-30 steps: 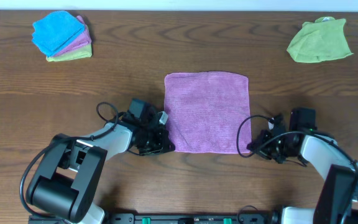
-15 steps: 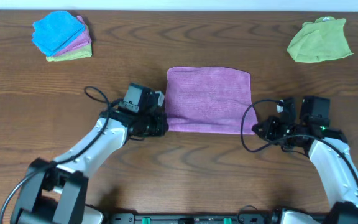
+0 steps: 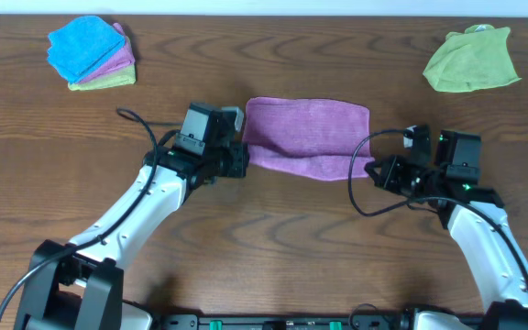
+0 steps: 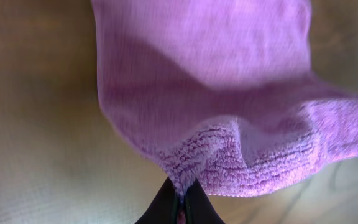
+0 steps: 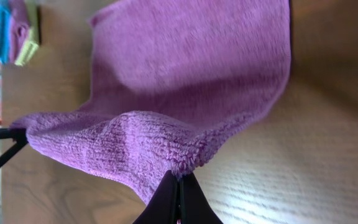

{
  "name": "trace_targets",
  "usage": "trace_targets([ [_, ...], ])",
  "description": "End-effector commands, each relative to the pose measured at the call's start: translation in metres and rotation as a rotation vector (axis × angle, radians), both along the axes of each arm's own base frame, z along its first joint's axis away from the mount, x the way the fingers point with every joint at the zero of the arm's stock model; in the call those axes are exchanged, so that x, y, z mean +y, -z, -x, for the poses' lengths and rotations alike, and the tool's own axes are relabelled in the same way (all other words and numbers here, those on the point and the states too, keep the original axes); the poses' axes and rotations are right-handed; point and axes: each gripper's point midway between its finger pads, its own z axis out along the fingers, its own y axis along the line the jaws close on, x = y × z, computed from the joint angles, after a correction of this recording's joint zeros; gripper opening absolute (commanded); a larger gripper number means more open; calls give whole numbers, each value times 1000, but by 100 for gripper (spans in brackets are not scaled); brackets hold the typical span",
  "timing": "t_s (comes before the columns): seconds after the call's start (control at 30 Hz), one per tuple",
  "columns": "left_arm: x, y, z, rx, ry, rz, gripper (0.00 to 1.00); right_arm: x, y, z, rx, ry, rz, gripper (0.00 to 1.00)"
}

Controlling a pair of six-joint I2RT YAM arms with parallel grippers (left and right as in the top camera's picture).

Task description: Fold the cloth

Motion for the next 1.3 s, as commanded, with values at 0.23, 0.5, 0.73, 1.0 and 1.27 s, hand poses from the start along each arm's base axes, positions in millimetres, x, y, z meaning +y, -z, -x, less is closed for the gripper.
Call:
trace_targets([
  [0.23,14,-22,-41,-199,-75,-85,6,-4,-25,-30,-96,71,-6,2],
  [0.5,14,-3,-61,-229,-84,-103,6,-2,-19,-53,-125,84,6,2],
  [0.73,24,4,-82,-275,-115,-110,6,1,-20,-82,-135,84,52,2],
  [1.0,27,0,-107,-363,-148,-76,6,-6,-4,-99,-98,126,96,2],
  [1.27,15,4,-122,-370,-118,-37,6,-16,5,-102,-68,189,126,2],
])
